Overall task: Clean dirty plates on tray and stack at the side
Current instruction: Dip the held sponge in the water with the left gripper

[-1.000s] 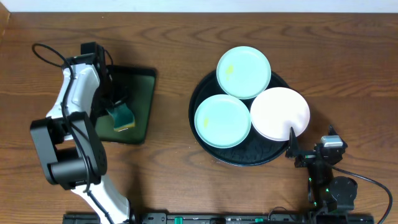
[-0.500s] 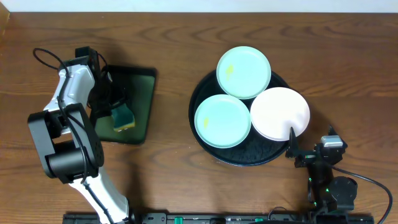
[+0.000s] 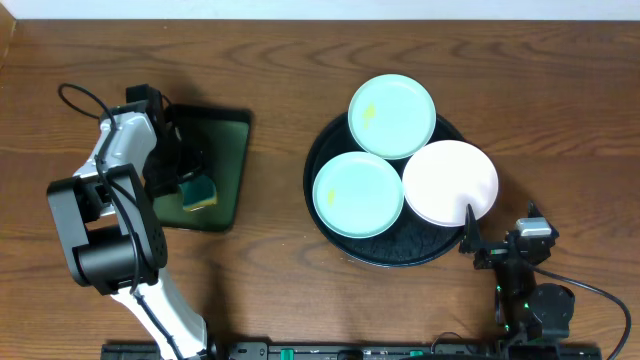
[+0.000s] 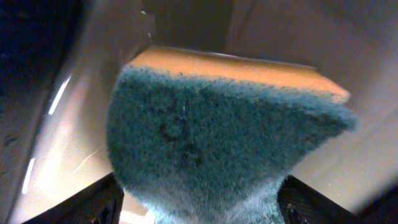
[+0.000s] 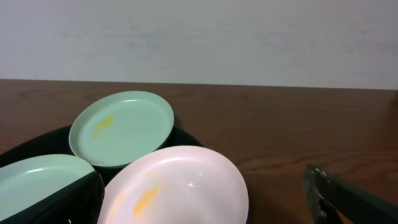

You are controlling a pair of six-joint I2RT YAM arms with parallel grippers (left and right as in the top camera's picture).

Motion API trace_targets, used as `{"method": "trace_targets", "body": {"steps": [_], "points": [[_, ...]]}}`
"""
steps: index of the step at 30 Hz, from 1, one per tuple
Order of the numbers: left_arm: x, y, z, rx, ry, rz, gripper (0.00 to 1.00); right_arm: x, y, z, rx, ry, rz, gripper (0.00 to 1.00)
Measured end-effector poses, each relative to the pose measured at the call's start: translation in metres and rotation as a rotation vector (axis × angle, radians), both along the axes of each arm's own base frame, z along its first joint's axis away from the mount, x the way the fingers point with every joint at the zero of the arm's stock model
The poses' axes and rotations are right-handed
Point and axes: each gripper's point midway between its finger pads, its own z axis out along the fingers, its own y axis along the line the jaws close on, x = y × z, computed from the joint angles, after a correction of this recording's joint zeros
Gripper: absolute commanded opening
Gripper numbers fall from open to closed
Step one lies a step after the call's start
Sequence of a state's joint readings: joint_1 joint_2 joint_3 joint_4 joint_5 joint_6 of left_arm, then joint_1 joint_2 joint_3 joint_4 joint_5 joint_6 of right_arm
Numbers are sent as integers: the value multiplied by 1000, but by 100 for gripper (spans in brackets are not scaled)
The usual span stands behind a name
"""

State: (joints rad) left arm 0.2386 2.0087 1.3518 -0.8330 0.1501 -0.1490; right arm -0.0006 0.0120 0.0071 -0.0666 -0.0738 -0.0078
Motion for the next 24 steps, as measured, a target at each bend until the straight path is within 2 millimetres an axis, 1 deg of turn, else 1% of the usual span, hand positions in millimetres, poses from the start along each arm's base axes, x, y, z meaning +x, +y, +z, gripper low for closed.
{"method": "trace_targets", "body": {"steps": [1,3,5,6,8,9,10,12,13,14,16,19,22,24], "points": [[-1,0,-1,-1,2,0,78,0,0,0,0,0,0,99],[0,0,-1,-1,-1,1,69,0,0,0,0,0,0,99],[0,-1,-1,-7,-2,5,56,0,0,0,0,0,0,99],[0,-2,-1,-8,-2,4,51,0,0,0,0,0,0,99],[0,-1,-1,-7,-2,-1,36,0,0,0,0,0,0,99],[0,-1,-1,-7,-2,2,30,0,0,0,0,0,0,99],[0,-1,-1,-6,-2,-1,25,0,0,0,0,0,0,99],[-1,-1,-1,-5,3,-8,19,0,0,0,0,0,0,99],[-3,-1,-1,-7,10,-11,12,0,0,0,0,0,0,99],[-6,-2,0,-10,23,-11,8,0,0,0,0,0,0,99],[-13,-4,1,-19,53,-11,8,0,0,0,0,0,0,99],[-15,-8,11,-40,56,-13,7,0,0,0,0,0,0,99],[-1,-15,36,-78,-29,-15,8,0,0,0,0,0,0,99],[8,-20,62,-98,-115,-18,7,0,0,0,0,0,0,99]]}}
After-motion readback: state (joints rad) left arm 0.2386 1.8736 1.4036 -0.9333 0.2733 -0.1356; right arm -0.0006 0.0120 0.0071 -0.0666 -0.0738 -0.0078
